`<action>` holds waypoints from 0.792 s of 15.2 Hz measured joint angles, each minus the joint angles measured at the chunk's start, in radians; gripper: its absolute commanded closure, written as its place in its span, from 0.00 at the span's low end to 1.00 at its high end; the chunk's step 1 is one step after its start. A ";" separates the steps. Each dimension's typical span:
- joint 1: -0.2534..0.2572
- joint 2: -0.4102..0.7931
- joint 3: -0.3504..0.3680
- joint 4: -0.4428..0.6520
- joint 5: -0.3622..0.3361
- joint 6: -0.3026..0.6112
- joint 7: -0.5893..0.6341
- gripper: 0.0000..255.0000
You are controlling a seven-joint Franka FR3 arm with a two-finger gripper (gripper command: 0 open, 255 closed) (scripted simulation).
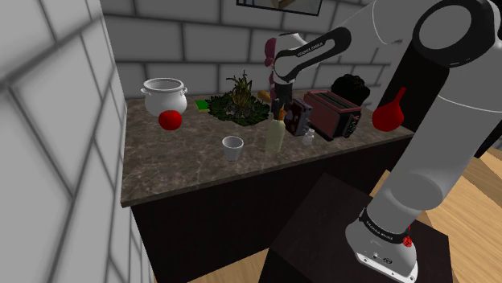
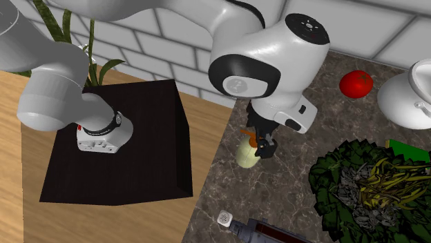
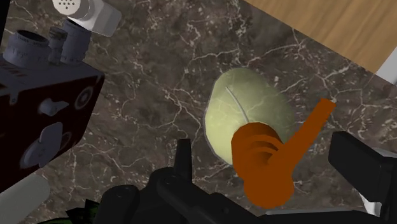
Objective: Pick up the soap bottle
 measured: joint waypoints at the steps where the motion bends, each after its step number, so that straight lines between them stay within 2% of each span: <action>1: 0.000 0.003 0.000 -0.002 0.000 0.005 0.001 1.00; 12: 0.000 0.002 0.000 -0.002 0.000 0.005 0.001 1.00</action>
